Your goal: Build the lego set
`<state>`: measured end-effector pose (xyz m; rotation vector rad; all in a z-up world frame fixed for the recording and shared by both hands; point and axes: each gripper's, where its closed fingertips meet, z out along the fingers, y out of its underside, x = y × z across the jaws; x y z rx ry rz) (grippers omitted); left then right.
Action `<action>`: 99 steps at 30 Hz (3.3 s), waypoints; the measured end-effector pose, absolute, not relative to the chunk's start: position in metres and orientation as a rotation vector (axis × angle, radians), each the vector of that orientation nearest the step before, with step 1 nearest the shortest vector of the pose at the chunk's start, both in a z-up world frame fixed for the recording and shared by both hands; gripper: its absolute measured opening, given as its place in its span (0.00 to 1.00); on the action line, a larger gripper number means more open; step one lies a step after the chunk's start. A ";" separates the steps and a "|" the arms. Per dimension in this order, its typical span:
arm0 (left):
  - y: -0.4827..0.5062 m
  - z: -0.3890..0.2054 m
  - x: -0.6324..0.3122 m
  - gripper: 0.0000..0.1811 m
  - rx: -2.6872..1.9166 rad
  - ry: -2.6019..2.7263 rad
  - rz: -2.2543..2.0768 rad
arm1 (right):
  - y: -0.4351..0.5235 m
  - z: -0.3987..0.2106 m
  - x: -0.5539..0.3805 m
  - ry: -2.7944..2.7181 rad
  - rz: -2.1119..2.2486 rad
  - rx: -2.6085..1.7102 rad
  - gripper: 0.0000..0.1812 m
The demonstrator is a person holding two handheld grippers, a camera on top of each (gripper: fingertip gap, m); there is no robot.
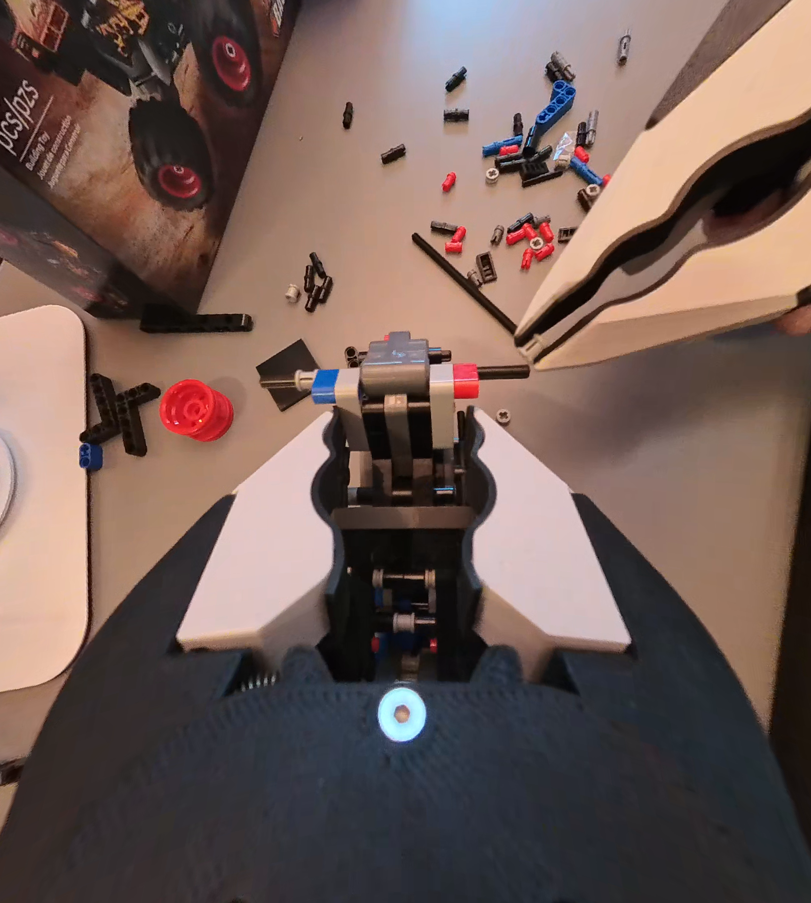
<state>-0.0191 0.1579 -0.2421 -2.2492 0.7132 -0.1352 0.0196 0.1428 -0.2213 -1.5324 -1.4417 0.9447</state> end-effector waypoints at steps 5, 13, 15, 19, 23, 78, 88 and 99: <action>0.159 -0.242 -0.019 0.25 -2.248 0.686 -0.146 | 0.140 -0.221 0.018 -1.431 0.942 -1.535 0.02; 0.161 -0.242 -0.018 0.25 -2.246 0.647 -0.140 | 0.143 -0.222 0.018 -1.374 0.880 -1.562 0.03; 0.162 -0.241 -0.018 0.25 -2.246 0.634 -0.143 | 0.143 -0.223 0.017 -1.351 0.872 -1.577 0.03; 0.162 -0.241 -0.017 0.24 -2.239 0.642 -0.141 | 0.143 -0.225 0.016 -1.317 0.881 -1.598 0.02; 0.161 -0.239 -0.019 0.28 -2.237 0.663 -0.135 | 0.143 -0.226 0.016 -1.320 0.877 -1.595 0.02; 0.185 -0.231 -0.026 0.41 -2.158 0.676 -0.113 | 0.167 -0.221 0.022 -1.244 0.701 -1.602 0.02; 0.185 -0.231 -0.022 0.34 -2.146 0.675 -0.125 | 0.164 -0.217 0.016 -1.273 0.774 -1.590 0.02; 0.185 -0.233 -0.027 0.34 -2.153 0.695 -0.093 | 0.164 -0.216 0.011 -1.312 0.790 -1.567 0.02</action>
